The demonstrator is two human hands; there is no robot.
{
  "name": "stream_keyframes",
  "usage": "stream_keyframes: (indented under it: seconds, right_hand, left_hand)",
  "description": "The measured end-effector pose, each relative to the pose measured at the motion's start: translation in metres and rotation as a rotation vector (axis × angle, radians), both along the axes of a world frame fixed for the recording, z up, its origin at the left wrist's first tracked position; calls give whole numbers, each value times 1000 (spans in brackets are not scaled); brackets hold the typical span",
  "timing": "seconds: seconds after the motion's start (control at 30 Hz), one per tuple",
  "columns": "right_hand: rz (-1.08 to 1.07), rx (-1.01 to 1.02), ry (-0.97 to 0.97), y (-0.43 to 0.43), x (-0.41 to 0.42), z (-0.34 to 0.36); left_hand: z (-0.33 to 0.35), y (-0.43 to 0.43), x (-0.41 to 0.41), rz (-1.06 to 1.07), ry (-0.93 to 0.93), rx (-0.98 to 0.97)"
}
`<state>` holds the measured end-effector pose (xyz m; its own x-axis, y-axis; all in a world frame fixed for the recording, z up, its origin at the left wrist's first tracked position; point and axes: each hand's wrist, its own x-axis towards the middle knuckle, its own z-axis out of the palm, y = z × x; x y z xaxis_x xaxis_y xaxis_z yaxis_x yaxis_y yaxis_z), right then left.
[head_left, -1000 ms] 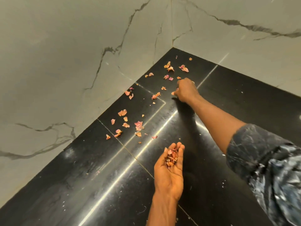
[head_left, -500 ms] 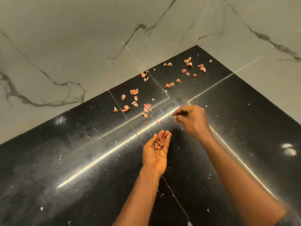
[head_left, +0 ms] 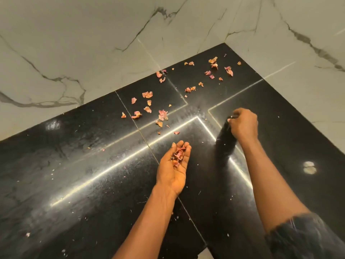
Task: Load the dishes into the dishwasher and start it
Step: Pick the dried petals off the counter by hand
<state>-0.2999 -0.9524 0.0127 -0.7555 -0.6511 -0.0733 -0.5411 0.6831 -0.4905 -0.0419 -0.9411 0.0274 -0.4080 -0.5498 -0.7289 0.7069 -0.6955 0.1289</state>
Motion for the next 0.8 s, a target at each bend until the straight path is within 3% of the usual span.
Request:
stream_keyframes:
  seconds: [0.13, 0.27, 0.37, 0.47, 0.57, 0.67, 0.8]
  right_hand:
    - [159, 132, 180, -41, 9, -7]
    - [358, 72, 127, -104, 32, 4]
    - [285, -58, 21, -138, 23, 13]
    - [269, -25, 34, -157, 13, 14]
    - [476, 80, 91, -160, 19, 6]
    - [603, 38, 223, -141, 37, -2]
    - [542, -17, 236, -109, 51, -8]
  left_hand:
    - [7, 2, -2, -24, -30, -2]
    - [12, 6, 0, -24, -40, -10]
    - [15, 7, 7, -21, -41, -23]
    - [15, 6, 14, -12, -50, -42]
    - [16, 3, 20, 7, -67, -54]
    - [15, 2, 23, 14, -72, -62]
    - [12, 2, 26, 23, -84, -70]
